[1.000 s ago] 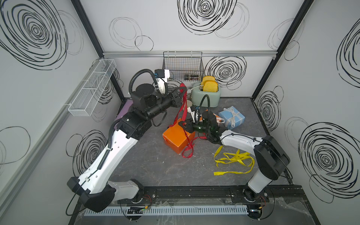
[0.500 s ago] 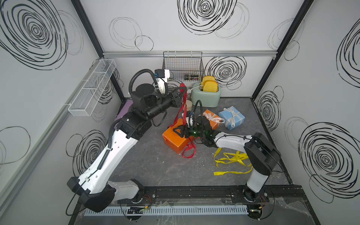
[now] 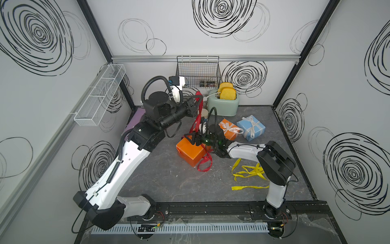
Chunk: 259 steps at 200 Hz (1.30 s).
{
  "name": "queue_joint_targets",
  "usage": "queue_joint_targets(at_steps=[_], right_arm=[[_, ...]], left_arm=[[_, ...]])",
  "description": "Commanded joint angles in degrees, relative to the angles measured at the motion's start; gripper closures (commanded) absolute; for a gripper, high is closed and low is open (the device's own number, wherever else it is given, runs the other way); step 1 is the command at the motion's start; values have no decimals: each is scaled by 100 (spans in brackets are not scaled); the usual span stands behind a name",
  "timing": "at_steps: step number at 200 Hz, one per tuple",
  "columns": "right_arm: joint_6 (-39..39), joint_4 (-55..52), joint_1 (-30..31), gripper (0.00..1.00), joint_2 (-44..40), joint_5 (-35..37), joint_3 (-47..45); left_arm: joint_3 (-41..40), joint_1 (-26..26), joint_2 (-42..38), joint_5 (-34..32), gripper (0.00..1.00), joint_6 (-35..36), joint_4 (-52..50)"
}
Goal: Untie the ribbon bows on the gift boxes
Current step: Pull the ribbon from the gift box.
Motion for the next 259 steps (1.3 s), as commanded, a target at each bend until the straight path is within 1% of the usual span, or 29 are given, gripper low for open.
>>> queue_joint_targets(at_steps=[1,8,31,49,60,76,83,86,92,108,114,121,132,145,167,173,180,206,242,259], right_arm=[[145,373,41,48,204,126,237],[171,364,41,54,254,99,292],[241,414,40,79,302,27,335],[317,401,14,93,189,-8,291],[394,447,-19,100,75,-45,197],[524,495,-60,100,-132,-70,76],[596,462,-80,100,-222,-74,53],[608,440,-89,100,-261,-77,45],[652,377,-99,100,-325,-97,52],[701,-70,-126,100,-506,-44,233],[708,-322,-139,100,-558,-4,347],[710,-557,-155,100,-621,14,453],[715,-764,-183,100,-718,-7,574],[722,-983,-222,100,-788,-86,712],[690,-1463,-275,100,-883,-117,1045],[686,-1598,-291,100,-906,-106,1138],[668,-1687,-315,100,-935,-124,1233],[504,-1895,-337,100,-1031,-113,1603],[215,-2397,-359,100,-934,-21,2392],[169,-2627,-414,100,-816,-93,2823]], left_arm=[[-90,-25,-59,-71,100,-25,365],[-103,-25,-63,-87,100,-16,366],[-151,14,-90,-196,100,28,336],[-266,69,-165,-360,100,46,342],[-403,120,-238,-452,100,17,390],[-721,226,-384,-547,100,-96,547],[-887,273,-456,-595,97,-157,629],[-959,290,-491,-632,92,-175,651],[-1119,332,-563,-702,86,-216,691],[-1674,406,-782,-917,84,-370,878],[-1935,446,-869,-967,82,-457,957],[-2226,496,-975,-1017,76,-561,1042],[-2703,577,-1128,-1099,62,-741,1163],[-3231,707,-1266,-1130,55,-970,1269],[-3873,880,-1360,-1110,34,-1351,1401],[-3984,913,-1359,-1124,27,-1385,1413],[-4103,932,-1353,-1155,22,-1417,1430],[-4579,906,-1241,-1073,15,-1428,1709],[-4881,856,-921,-752,14,-1548,1817],[-4903,786,-860,-772,15,-1610,1778]])
